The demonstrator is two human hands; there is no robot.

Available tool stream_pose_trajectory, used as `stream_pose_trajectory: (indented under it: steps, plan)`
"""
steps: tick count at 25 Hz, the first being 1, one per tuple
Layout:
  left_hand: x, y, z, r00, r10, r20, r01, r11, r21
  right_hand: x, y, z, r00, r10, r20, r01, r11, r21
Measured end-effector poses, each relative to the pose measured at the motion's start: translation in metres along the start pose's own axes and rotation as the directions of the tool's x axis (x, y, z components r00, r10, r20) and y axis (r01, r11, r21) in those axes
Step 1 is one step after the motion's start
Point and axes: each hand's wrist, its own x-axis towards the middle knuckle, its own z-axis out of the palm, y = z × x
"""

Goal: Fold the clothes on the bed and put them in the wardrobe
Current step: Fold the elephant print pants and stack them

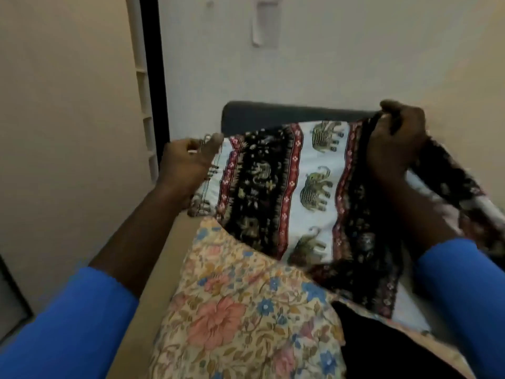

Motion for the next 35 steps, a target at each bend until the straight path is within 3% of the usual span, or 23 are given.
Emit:
stream_pose_trajectory:
  steps: [2,3,5,6,7,9,11,12,14,16,17,18,20,22,24,26,28,31,33,35]
  plan:
    - [-0.002,-0.106,0.003,0.968,-0.240,0.072,0.238,0.971,0.029,-0.096,0.087,0.033,0.962,0.180,0.203,-0.154,0.978,-0.141]
    - [-0.004,-0.162,0.005,0.924,-0.371,0.091,0.365,0.928,0.079,-0.145,0.125,0.048,0.903,0.296,0.311,-0.234,0.947,-0.221]
    - [-0.004,-0.282,0.013,0.815,-0.577,0.047,0.552,0.799,0.240,-0.242,0.196,0.077,0.711,0.515,0.479,-0.360,0.851,-0.382]
    - [-0.007,-0.327,0.016,0.798,-0.603,-0.003,0.567,0.748,0.345,-0.279,0.222,0.085,0.627,0.588,0.510,-0.384,0.804,-0.455]
    - [-0.007,-0.365,0.019,0.811,-0.583,-0.059,0.546,0.715,0.437,-0.308,0.244,0.090,0.573,0.634,0.519,-0.380,0.767,-0.517]
    - [-0.002,-0.398,0.024,0.886,-0.440,-0.147,0.442,0.706,0.553,-0.332,0.267,0.101,0.579,0.644,0.500,-0.299,0.738,-0.605]
    - [0.009,-0.402,0.026,0.940,-0.325,-0.099,0.314,0.717,0.623,-0.332,0.275,0.112,0.580,0.655,0.485,-0.264,0.714,-0.649]
    - [0.013,-0.400,0.026,0.951,-0.306,-0.052,0.263,0.704,0.660,-0.329,0.275,0.113,0.545,0.662,0.513,-0.266,0.718,-0.643]
    - [0.017,-0.403,0.020,0.955,-0.295,0.020,0.177,0.622,0.763,-0.322,0.273,0.109,0.415,0.669,0.617,-0.299,0.741,-0.602]
    - [0.012,-0.393,0.026,0.959,-0.282,0.036,0.101,0.456,0.884,-0.307,0.261,0.093,0.279,0.678,0.680,-0.397,0.726,-0.561]
    - [0.007,-0.382,0.037,0.974,-0.224,0.045,0.056,0.426,0.903,-0.297,0.250,0.077,0.251,0.673,0.696,-0.435,0.720,-0.540]
    - [0.001,-0.369,0.051,0.987,-0.137,0.084,-0.012,0.454,0.891,-0.286,0.238,0.062,0.241,0.661,0.710,-0.450,0.725,-0.522]
    - [-0.026,-0.335,0.093,0.959,0.048,0.280,-0.249,0.617,0.747,-0.265,0.218,0.017,0.237,0.668,0.706,-0.400,0.729,-0.555]
    - [-0.065,-0.309,0.146,0.863,0.129,0.489,-0.399,0.768,0.501,-0.242,0.203,-0.038,0.127,0.714,0.688,-0.191,0.698,-0.690]
    - [-0.103,-0.291,0.198,0.736,0.129,0.664,-0.419,0.858,0.298,-0.215,0.188,-0.095,-0.026,0.782,0.623,0.061,0.623,-0.780]
    - [-0.128,-0.283,0.244,0.647,0.104,0.755,-0.369,0.909,0.191,-0.194,0.174,-0.148,-0.112,0.832,0.543,0.222,0.554,-0.803]
    - [-0.140,-0.286,0.273,0.619,-0.044,0.784,-0.232,0.943,0.237,-0.183,0.165,-0.189,-0.118,0.866,0.485,0.289,0.497,-0.818]
    - [-0.164,-0.297,0.287,0.675,-0.150,0.722,-0.161,0.926,0.343,-0.172,0.160,-0.228,-0.009,0.880,0.475,0.301,0.455,-0.838]
    - [-0.176,-0.300,0.288,0.698,-0.112,0.707,-0.236,0.896,0.376,-0.163,0.162,-0.239,0.148,0.880,0.451,0.062,0.447,-0.893]
    - [-0.179,-0.296,0.286,0.705,-0.130,0.698,-0.255,0.871,0.420,-0.156,0.161,-0.239,0.222,0.914,0.340,-0.379,0.402,-0.833]
